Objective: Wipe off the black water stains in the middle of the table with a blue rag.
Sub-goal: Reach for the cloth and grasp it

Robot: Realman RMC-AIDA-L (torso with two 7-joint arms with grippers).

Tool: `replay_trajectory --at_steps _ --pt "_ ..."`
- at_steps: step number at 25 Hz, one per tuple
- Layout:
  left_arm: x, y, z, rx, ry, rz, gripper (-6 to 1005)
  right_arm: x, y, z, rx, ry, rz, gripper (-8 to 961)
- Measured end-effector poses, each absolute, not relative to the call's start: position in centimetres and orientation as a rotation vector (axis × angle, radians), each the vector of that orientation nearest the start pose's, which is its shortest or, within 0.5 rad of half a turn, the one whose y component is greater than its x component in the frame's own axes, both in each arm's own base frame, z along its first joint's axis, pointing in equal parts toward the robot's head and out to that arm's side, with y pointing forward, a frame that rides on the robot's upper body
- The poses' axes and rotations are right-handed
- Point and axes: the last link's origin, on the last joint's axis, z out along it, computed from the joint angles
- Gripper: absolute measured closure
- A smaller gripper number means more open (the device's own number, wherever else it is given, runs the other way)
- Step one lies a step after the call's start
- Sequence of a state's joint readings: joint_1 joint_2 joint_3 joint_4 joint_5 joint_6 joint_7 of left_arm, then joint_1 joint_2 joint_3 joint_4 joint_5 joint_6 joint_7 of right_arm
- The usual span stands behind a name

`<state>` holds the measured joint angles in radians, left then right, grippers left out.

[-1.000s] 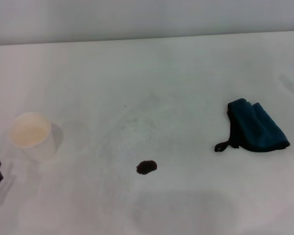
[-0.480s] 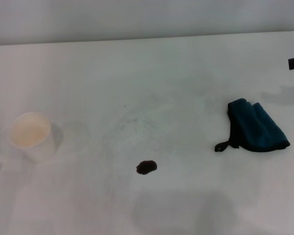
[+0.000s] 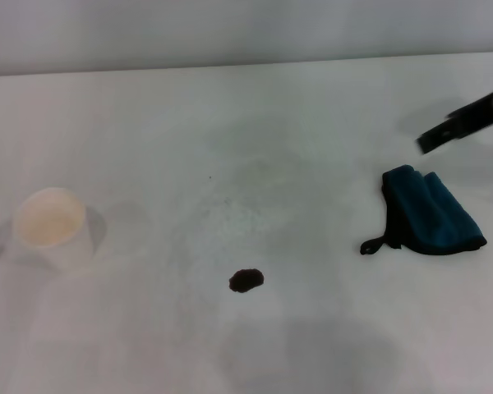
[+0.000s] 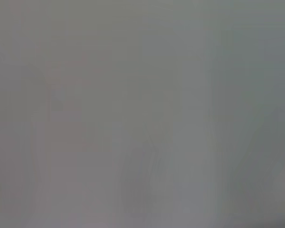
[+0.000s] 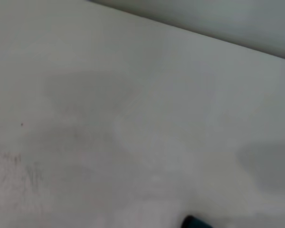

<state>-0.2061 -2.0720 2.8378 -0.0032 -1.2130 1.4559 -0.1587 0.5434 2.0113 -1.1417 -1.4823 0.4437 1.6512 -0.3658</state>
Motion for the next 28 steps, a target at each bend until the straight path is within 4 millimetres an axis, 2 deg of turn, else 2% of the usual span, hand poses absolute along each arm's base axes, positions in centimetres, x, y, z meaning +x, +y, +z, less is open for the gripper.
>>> replay_trajectory --at_steps 3,4,5,8,11,21,28 --pt "-37.8 23.6 0.5 -1.652 -0.412 -0.593 121 20.9 36.5 6.9 -2.149 1.256 -0.410 202" --pt "-37.7 23.8 0.5 -1.654 -0.408 -0.597 121 20.5 36.8 5.5 -2.145 1.257 -0.442 202" --pt "-37.5 24.1 0.5 -1.655 -0.404 -0.602 121 20.5 36.8 5.5 -2.145 1.257 -0.442 202" --pt "-37.1 24.6 0.7 -1.645 -0.396 -0.622 121 20.6 37.0 3.3 -2.136 1.280 -0.530 201" --pt "-36.8 24.9 0.9 -1.635 -0.383 -0.641 122 21.2 37.1 2.2 -2.126 1.291 -0.576 201" --pt "-36.6 25.1 1.0 -1.635 -0.367 -0.649 123 24.5 37.3 1.6 -2.020 1.333 -0.699 207" --pt "-36.3 25.6 1.0 -1.637 -0.356 -0.653 122 25.5 37.5 1.4 -2.004 1.338 -0.734 220"
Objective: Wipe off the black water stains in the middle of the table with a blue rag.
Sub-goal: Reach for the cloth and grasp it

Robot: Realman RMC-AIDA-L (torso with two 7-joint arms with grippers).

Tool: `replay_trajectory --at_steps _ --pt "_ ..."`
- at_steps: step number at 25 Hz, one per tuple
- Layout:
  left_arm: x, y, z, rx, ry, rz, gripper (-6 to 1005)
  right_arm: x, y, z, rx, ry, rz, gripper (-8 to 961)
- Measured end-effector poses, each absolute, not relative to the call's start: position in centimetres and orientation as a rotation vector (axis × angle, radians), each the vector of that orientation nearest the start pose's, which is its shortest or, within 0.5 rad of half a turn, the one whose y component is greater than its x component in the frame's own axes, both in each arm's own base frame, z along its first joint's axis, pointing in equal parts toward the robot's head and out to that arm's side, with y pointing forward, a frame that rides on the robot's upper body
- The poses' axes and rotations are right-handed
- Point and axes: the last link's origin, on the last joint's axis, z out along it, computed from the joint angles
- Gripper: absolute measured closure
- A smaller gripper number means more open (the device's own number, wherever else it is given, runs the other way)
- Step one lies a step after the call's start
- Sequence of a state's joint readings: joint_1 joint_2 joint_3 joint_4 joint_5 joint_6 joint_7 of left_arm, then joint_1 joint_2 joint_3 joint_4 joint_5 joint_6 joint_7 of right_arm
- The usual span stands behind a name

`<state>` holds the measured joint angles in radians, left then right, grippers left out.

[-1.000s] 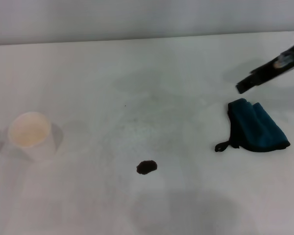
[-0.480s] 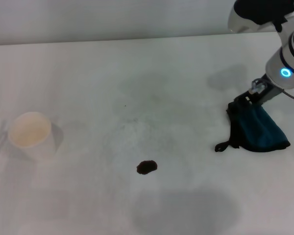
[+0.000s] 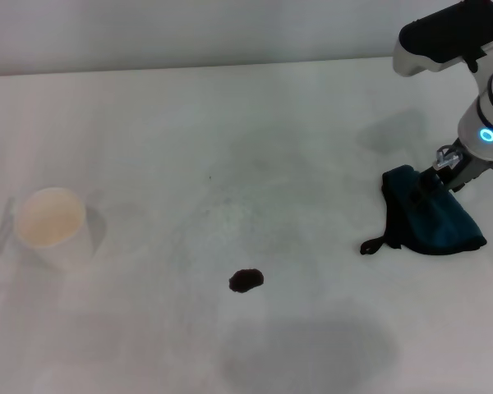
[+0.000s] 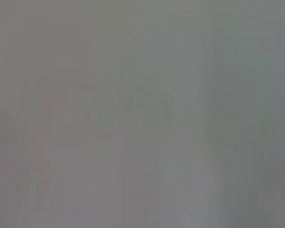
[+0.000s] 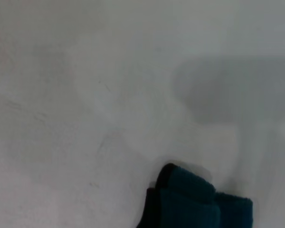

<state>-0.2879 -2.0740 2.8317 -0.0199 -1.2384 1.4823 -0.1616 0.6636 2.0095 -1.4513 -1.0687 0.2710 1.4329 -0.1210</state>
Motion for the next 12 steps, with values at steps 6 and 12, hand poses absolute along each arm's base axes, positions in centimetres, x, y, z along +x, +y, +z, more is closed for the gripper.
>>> replay_trajectory --at_steps 6,12 --pt "-36.18 25.95 1.09 -1.629 -0.356 -0.655 122 25.54 37.74 1.16 -2.007 1.328 -0.737 229" --pt "-36.24 26.16 1.32 -1.609 -0.359 -0.654 122 25.71 37.99 0.57 -2.009 1.332 -0.767 286"
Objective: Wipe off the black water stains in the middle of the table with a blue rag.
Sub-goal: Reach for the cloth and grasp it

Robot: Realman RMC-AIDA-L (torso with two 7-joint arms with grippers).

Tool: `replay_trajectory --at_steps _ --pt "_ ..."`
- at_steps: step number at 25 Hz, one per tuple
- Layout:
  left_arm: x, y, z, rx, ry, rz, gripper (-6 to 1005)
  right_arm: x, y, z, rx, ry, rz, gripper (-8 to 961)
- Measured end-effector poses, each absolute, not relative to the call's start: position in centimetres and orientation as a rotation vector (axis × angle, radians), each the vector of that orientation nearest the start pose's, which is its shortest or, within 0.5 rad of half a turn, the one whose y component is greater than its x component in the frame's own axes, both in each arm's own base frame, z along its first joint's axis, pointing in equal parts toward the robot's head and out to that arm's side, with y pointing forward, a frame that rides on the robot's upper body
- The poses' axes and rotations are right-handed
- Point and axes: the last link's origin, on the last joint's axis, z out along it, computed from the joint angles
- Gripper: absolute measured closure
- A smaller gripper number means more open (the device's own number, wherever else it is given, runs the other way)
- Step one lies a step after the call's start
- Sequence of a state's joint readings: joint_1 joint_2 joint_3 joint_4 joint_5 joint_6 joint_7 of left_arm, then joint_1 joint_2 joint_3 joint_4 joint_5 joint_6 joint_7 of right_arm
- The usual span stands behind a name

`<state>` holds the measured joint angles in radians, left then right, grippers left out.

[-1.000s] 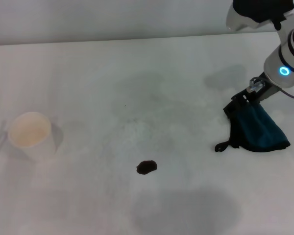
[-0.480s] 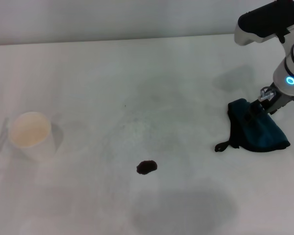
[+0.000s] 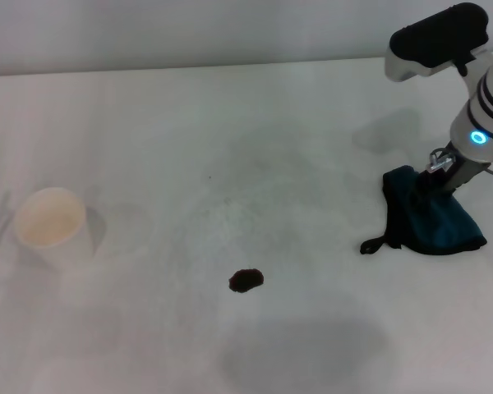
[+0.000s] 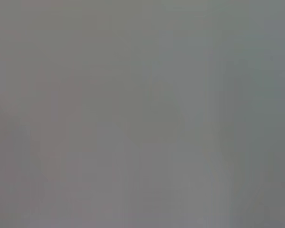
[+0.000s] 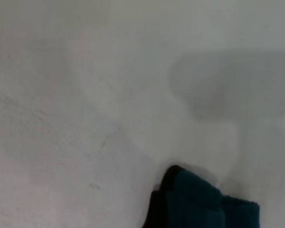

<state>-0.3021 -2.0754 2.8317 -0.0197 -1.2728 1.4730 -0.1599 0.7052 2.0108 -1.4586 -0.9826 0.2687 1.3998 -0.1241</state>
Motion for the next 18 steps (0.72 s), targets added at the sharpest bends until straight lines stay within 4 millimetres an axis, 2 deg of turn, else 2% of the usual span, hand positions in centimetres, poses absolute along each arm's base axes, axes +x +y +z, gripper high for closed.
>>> replay_trajectory --at_steps 2,18 --pt "-36.23 26.20 1.36 -1.609 -0.358 -0.653 122 25.72 38.11 0.28 -2.012 1.329 -0.778 395" --pt "-36.42 26.72 1.44 -1.600 -0.374 -0.637 123 25.35 38.56 -0.44 -2.032 1.311 -0.839 678"
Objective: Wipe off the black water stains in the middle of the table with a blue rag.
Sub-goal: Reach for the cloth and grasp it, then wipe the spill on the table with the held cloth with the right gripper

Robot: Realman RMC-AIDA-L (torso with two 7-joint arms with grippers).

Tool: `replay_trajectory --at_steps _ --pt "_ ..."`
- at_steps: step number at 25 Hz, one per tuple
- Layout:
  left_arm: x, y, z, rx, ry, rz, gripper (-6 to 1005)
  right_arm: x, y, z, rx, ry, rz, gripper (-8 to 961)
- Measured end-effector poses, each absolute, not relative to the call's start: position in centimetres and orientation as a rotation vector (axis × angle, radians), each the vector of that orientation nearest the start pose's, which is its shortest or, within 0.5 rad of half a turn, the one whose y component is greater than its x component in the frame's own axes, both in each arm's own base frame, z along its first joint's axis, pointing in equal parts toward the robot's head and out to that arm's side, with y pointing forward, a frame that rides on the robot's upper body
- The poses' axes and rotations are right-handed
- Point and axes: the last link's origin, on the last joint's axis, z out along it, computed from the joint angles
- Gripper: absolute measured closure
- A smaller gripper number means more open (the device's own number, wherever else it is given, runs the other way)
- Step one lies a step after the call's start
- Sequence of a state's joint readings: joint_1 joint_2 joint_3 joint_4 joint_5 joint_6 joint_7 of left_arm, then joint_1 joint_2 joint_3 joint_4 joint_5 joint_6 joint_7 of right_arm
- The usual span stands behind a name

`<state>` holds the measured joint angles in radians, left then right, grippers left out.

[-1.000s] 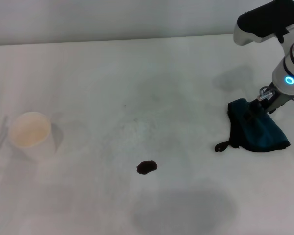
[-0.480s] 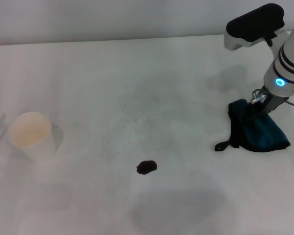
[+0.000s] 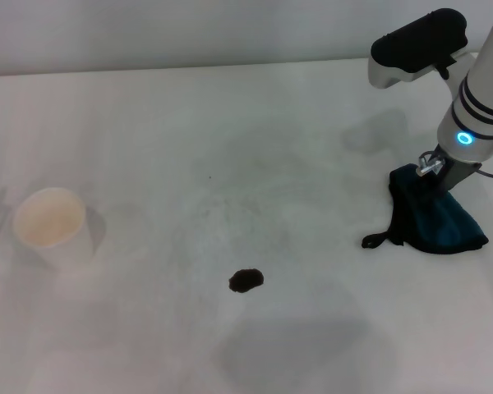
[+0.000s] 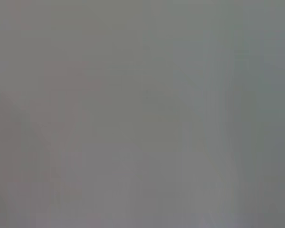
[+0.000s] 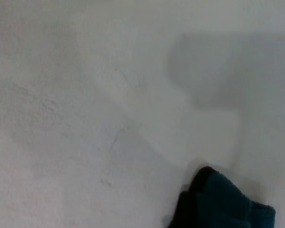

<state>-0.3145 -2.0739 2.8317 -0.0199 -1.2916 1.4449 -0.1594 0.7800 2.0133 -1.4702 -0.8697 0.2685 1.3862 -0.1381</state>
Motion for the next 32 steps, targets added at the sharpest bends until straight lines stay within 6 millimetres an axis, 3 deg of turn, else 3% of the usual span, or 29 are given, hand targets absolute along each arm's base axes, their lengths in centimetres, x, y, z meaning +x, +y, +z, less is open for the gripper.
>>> replay_trajectory --at_steps 10,22,32 --pt "-36.4 27.2 1.6 -1.595 -0.372 -0.632 122 24.1 38.4 -1.4 -2.098 1.296 -0.811 847" --pt "-36.1 27.6 1.7 -1.599 -0.359 -0.633 122 17.5 35.8 -7.0 -2.349 1.172 -0.716 858" --pt "-36.0 27.7 1.6 -1.607 -0.355 -0.635 123 14.2 33.4 -11.4 -2.526 1.111 -0.634 857"
